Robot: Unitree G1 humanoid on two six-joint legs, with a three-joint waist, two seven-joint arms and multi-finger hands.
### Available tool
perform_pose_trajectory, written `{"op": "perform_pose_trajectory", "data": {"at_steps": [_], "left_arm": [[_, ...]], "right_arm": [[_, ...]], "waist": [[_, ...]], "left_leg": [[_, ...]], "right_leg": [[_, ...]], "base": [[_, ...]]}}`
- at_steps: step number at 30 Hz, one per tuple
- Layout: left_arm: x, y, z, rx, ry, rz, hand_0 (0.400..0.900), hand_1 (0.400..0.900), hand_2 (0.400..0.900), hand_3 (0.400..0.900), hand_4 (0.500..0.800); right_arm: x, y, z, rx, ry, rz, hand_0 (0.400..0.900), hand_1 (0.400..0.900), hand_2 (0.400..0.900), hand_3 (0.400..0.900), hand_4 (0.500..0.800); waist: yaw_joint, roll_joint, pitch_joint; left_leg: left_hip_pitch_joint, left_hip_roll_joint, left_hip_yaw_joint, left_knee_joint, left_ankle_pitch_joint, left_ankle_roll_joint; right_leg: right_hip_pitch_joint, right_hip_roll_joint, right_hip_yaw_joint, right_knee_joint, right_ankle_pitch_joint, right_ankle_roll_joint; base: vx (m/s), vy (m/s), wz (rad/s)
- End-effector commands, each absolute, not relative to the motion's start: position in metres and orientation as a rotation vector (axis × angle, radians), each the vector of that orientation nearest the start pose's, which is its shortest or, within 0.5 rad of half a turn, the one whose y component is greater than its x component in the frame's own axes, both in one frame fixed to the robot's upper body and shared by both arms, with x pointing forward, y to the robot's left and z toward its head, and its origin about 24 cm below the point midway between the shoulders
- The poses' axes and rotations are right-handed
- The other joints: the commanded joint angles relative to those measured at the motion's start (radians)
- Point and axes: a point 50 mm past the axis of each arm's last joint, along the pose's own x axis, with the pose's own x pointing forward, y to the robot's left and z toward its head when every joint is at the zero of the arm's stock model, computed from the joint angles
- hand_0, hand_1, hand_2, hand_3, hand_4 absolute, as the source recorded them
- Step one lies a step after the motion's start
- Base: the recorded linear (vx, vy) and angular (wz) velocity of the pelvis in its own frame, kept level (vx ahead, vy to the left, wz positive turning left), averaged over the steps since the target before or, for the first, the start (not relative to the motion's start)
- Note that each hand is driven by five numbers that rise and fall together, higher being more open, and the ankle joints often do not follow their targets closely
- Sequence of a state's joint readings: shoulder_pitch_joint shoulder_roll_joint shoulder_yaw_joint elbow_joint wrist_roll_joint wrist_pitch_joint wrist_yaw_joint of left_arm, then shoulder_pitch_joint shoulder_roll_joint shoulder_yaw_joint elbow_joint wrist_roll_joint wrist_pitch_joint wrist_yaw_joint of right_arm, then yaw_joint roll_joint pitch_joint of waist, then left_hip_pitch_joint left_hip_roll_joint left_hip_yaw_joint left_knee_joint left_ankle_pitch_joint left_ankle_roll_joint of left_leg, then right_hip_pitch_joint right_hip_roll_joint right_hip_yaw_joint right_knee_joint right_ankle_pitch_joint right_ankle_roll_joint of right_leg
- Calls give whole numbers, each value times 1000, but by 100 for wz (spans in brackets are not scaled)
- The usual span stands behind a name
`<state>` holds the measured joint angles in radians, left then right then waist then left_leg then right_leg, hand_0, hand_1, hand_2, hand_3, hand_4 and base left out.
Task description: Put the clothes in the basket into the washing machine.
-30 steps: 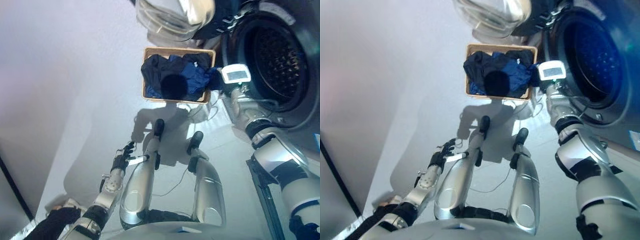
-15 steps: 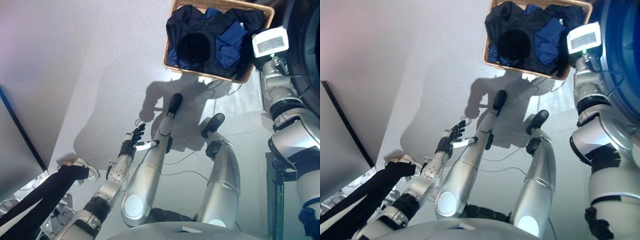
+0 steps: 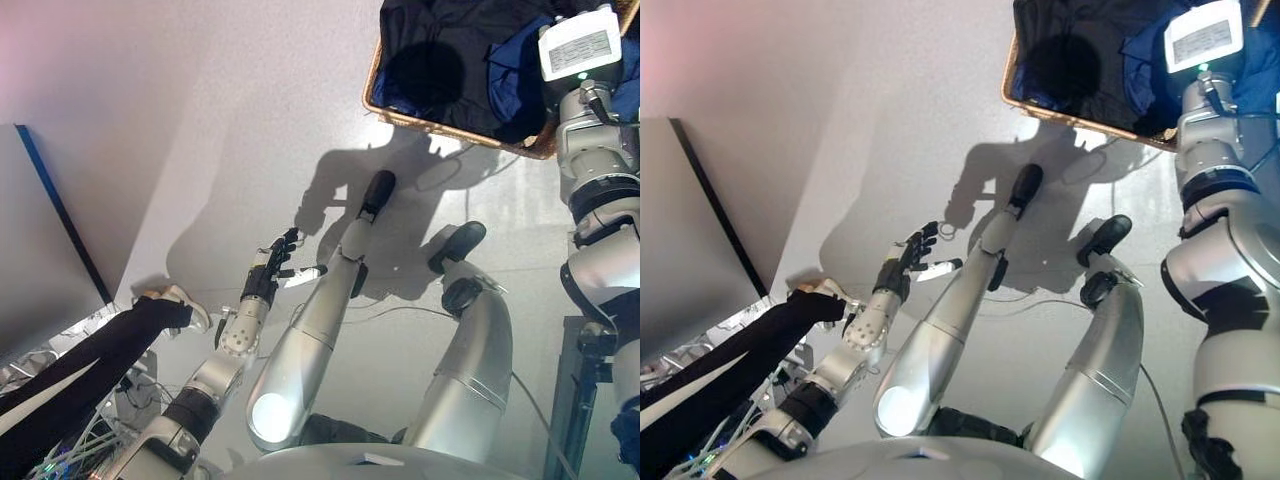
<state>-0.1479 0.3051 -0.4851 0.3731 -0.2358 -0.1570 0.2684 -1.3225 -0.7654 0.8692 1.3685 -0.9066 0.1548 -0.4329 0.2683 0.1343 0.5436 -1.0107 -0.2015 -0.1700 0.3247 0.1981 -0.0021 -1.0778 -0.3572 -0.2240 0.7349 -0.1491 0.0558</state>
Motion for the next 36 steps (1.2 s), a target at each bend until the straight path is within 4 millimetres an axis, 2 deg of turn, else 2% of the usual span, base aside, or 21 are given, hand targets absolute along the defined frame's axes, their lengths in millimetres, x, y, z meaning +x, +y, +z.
{"op": "perform_pose_trajectory", "data": {"at_steps": [1,9,10,11,12,14,23,28,30,32,34,36], "left_arm": [[247,131,-10,180,133,-138,900,900,900,900,800],[248,132,-4,176,104,-146,900,900,900,900,800],[248,131,-3,176,102,-147,900,900,900,900,800],[248,132,-3,179,99,-145,900,900,900,900,800],[248,133,-2,179,95,-142,900,900,900,900,800],[248,135,-2,180,98,-137,900,900,900,900,800],[248,138,-3,185,104,-125,900,900,900,900,800],[252,139,0,205,88,-120,900,900,900,900,800],[254,138,2,207,73,-114,900,900,900,900,800],[255,138,4,215,68,-114,900,900,900,900,800],[259,139,9,228,44,-96,900,900,900,900,800],[261,139,13,233,29,-90,900,900,900,900,800]], "right_arm": [[364,-353,298,-2317,87,-800,900,900,900,900,800],[352,-372,298,-2345,217,-819,900,900,900,900,800],[351,-374,298,-2340,224,-823,851,851,851,851,771],[350,-376,297,-2343,240,-817,737,737,737,737,702],[349,-378,298,-2346,252,-820,594,594,594,594,616],[347,-380,300,-2372,262,-819,400,400,400,400,500],[347,-377,307,-2440,226,-854,400,400,400,400,500],[350,-364,320,-2396,56,-943,400,400,400,400,500],[349,-359,329,-2329,-47,-1020,400,400,400,400,500],[348,-358,331,-2277,-71,-1050,400,400,400,400,500],[350,-345,340,-2103,-237,-1143,400,400,400,400,500],[349,-343,341,-2030,-286,-1178,400,400,400,400,500]], "waist": [[-17,93,-24],[-24,93,-24],[-25,94,-24],[-25,95,-24],[-26,96,-24],[-29,96,-24],[-35,98,-24],[-42,96,-24],[-46,94,-24],[-48,93,-24],[-62,84,-24],[-71,76,-24]], "left_leg": [[-33,-27,18,155,-217,11],[-87,-40,28,203,-228,13],[-96,-42,28,212,-228,12],[-104,-42,31,220,-231,12],[-113,-45,32,227,-233,12],[-125,-45,34,236,-234,13],[-129,-37,43,231,-230,11],[-107,-29,52,212,-226,12],[-98,-25,55,206,-226,13],[-93,-22,57,203,-226,12],[-75,-11,65,193,-228,14],[-62,-5,69,185,-228,13]], "right_leg": [[8,7,62,-82,84,68],[-50,5,81,-39,72,60],[-60,5,85,-29,70,58],[-67,5,88,-20,67,57],[-76,5,92,-12,65,56],[-89,5,98,-1,64,55],[-100,4,108,-9,71,59],[-83,10,117,-37,77,61],[-75,10,119,-47,81,63],[-69,12,119,-55,84,64],[-52,20,122,-83,98,66],[-36,28,122,-103,104,68]], "base": [[0,0,0],[-13,4,0],[-44,7,3],[-42,4,4],[-41,8,3],[-37,0,2],[-2,-2,-3],[11,1,-7],[17,1,-7],[18,3,-9],[36,5,-19],[28,-7,-15]]}}
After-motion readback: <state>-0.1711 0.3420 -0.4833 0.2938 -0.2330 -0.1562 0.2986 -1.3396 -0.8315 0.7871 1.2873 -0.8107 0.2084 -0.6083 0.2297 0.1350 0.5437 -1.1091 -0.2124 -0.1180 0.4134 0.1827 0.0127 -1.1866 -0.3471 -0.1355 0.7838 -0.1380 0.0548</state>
